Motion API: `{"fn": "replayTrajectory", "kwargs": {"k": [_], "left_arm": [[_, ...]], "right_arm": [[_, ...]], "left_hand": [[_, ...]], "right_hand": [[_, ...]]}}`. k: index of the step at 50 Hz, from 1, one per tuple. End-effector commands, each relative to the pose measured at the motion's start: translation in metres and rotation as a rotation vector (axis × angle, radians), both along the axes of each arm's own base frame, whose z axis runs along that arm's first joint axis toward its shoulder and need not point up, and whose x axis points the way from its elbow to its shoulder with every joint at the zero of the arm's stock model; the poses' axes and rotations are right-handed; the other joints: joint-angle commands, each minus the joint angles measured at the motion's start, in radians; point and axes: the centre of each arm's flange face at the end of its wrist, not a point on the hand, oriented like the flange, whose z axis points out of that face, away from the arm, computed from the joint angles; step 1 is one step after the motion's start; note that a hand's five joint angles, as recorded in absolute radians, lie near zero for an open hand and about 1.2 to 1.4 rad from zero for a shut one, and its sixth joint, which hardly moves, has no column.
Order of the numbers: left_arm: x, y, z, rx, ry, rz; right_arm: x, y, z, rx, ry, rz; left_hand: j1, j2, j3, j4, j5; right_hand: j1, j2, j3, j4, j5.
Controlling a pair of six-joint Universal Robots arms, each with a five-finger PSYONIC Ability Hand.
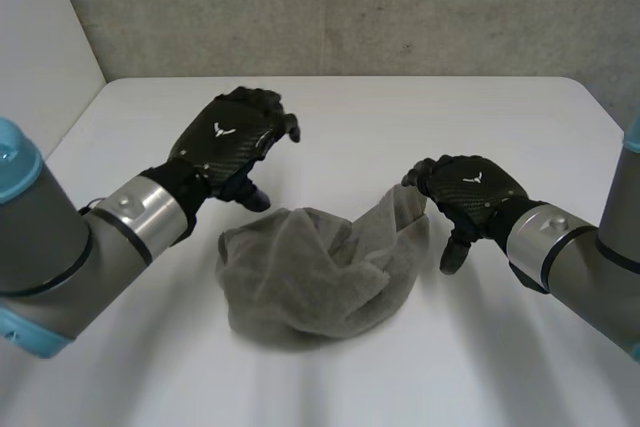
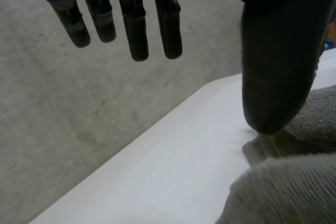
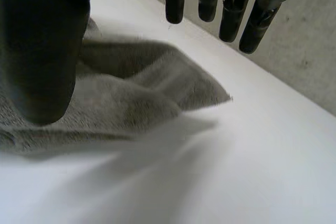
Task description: Fold the towel.
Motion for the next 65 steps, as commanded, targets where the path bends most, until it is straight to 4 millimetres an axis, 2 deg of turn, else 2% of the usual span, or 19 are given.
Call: {"fn": "replayTrajectory", "kwargs": {"k": [1,7,9,11,16,22,27,30,33,35,38,42,44,46,51,60,63,64,65], "left_arm": [[-0.011,-0.022,-0.003,0.008,-0.006,-0.037],[-0.018,-0.028,-0.017,0.065,-0.054,-0.069],[-0.022,-0.027,-0.03,0.067,-0.115,-0.111],[-0.025,-0.024,-0.035,0.053,-0.146,-0.141],[-0.044,0.002,-0.048,0.005,-0.222,-0.262],[-0.044,0.007,-0.053,0.027,-0.243,-0.274],[-0.037,0.011,-0.06,0.08,-0.264,-0.268],[-0.024,0.007,-0.066,0.128,-0.278,-0.236],[-0.017,0.004,-0.068,0.142,-0.28,-0.216],[-0.009,0.002,-0.064,0.143,-0.279,-0.191],[-0.002,0.001,-0.059,0.141,-0.276,-0.171],[0.002,0.003,-0.059,0.156,-0.28,-0.163],[0.003,0.004,-0.059,0.163,-0.282,-0.163],[0.007,0.008,-0.062,0.196,-0.293,-0.158],[0.016,0.012,-0.068,0.215,-0.336,-0.151],[0.035,0.013,-0.073,0.205,-0.439,-0.144],[0.04,0.011,-0.07,0.212,-0.443,-0.133],[0.042,0.01,-0.069,0.213,-0.442,-0.127],[0.042,0.01,-0.069,0.213,-0.442,-0.126]], "right_arm": [[0.002,-0.007,-0.023,0.066,0.017,0.002],[0.004,-0.005,-0.035,0.102,0.026,0.002],[0.005,-0.007,-0.043,0.114,0.031,-0.003],[0.005,-0.008,-0.045,0.112,0.03,-0.01],[0.005,-0.009,-0.048,0.111,0.01,-0.024],[0.008,-0.009,-0.055,0.166,-0.048,-0.024],[0.01,-0.008,-0.055,0.158,-0.037,-0.022],[0.007,-0.01,-0.049,0.139,-0.037,-0.04],[0.004,-0.011,-0.034,0.097,-0.05,-0.05],[0.003,-0.008,-0.015,0.053,-0.076,-0.042],[0.004,-0.003,-0.01,0.043,-0.083,-0.025],[0.008,0.0,-0.011,0.049,-0.087,-0.005],[0.009,0.0,-0.016,0.065,-0.082,0.002],[0.015,-0.001,-0.033,0.107,-0.063,0.014],[0.023,0.001,-0.045,0.134,-0.045,0.031],[0.026,-0.003,-0.053,0.142,-0.029,0.039],[0.025,0.0,-0.053,0.158,-0.008,0.046],[0.025,0.001,-0.053,0.158,-0.008,0.046],[0.024,0.003,-0.052,0.167,-0.003,0.05]], "left_hand": [[-0.059,-0.056,-0.052,-0.059,-0.013],[-0.062,-0.059,-0.052,-0.059,-0.016],[-0.088,-0.085,-0.052,-0.059,-0.042],[-0.109,-0.106,-0.052,-0.059,-0.063],[-0.17,-0.168,-0.052,-0.059,-0.125],[-0.17,-0.168,-0.052,-0.059,-0.125],[-0.167,-0.165,-0.052,-0.059,-0.122],[-0.164,-0.162,-0.052,-0.059,-0.119],[-0.161,-0.159,-0.052,-0.059,-0.116],[-0.153,-0.15,-0.052,-0.059,-0.107],[-0.15,-0.147,-0.052,-0.059,-0.104],[-0.144,-0.141,-0.052,-0.059,-0.098],[-0.138,-0.135,-0.052,-0.059,-0.093],[-0.135,-0.132,-0.052,-0.059,-0.09],[-0.135,-0.132,-0.052,-0.059,-0.09],[-0.135,-0.132,-0.052,-0.059,-0.09],[-0.135,-0.132,-0.052,-0.059,-0.09],[-0.135,-0.132,-0.052,-0.059,-0.09],[-0.135,-0.132,-0.052,-0.059,-0.09]], "right_hand": [[-0.065,-0.075,-0.043,-0.076,-0.06],[-0.065,-0.075,-0.043,-0.076,-0.06],[-0.065,-0.075,-0.043,-0.076,-0.06],[-0.065,-0.075,-0.043,-0.076,-0.06],[-0.065,-0.075,-0.043,-0.076,-0.06],[-0.065,-0.075,-0.043,-0.076,-0.06],[-0.065,-0.075,-0.043,-0.076,-0.06],[-0.014,-0.023,-0.043,-0.076,-0.009],[0.013,0.003,-0.043,-0.076,0.017],[0.016,0.006,-0.043,-0.076,0.02],[0.019,0.009,-0.043,-0.076,0.023],[0.019,0.009,-0.043,-0.076,0.023],[0.019,0.009,-0.043,-0.076,0.023],[0.019,0.009,-0.043,-0.076,0.023],[0.019,0.009,-0.043,-0.076,0.023],[0.027,0.018,-0.043,-0.076,0.032],[0.378,0.368,-0.043,-0.076,0.383],[0.38,0.37,-0.043,-0.076,0.384],[0.586,0.576,-0.043,-0.076,0.591]]}}
